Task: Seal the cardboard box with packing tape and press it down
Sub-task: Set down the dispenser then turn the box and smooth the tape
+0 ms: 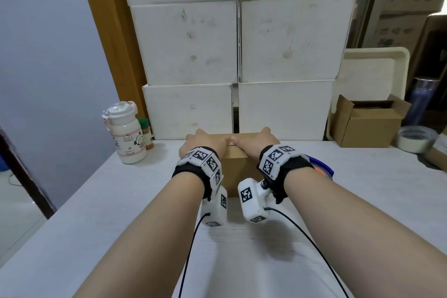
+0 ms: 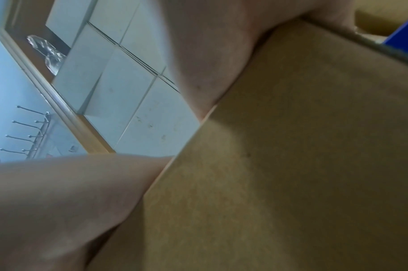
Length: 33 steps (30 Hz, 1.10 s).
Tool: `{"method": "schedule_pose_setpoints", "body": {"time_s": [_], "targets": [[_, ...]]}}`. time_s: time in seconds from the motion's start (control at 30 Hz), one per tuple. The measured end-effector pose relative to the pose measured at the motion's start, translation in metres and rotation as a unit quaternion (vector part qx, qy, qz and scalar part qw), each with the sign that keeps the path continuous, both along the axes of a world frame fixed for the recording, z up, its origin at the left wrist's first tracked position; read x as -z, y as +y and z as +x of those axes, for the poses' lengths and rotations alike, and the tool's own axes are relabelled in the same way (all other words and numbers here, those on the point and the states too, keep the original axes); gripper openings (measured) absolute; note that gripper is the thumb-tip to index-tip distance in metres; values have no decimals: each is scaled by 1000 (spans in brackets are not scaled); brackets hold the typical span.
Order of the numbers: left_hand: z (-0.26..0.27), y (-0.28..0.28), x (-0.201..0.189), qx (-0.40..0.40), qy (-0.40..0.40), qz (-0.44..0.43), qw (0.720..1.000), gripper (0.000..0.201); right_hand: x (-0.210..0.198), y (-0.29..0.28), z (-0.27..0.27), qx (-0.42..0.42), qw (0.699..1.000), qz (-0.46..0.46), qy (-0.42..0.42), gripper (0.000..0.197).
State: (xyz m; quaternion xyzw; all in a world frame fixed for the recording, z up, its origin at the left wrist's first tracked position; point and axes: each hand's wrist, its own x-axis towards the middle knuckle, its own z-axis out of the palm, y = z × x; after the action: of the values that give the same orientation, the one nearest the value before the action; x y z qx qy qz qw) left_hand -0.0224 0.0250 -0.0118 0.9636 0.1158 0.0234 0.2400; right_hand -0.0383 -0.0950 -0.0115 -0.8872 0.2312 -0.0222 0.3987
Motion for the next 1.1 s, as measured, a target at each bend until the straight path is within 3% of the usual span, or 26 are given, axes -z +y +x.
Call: {"method": "schedule_pose_setpoints", "body": {"time_s": [0.2, 0.47, 0.67, 0.77, 0.9, 1.1], "targets": [[4, 9, 1, -9, -29, -20, 999, 52, 1, 1, 4, 6, 1000, -4, -7, 76], [12, 11, 12, -37, -21, -113, 993, 60, 2, 2, 4, 18, 1000, -15, -18, 56], [7, 10, 8, -14, 11, -97, 995, 74, 3, -2, 5, 15, 1000, -13, -23, 39], [5, 12, 6, -5, 24, -109, 994, 73, 3, -3, 4, 22, 999, 8, -26, 45], [3, 11, 3, -2, 27, -108, 994, 73, 5, -6, 0, 3, 1000, 16, -15, 81], [4, 13, 3, -2, 27, -115, 993, 61, 5, -7, 6, -6, 1000, 10, -7, 61]]}}
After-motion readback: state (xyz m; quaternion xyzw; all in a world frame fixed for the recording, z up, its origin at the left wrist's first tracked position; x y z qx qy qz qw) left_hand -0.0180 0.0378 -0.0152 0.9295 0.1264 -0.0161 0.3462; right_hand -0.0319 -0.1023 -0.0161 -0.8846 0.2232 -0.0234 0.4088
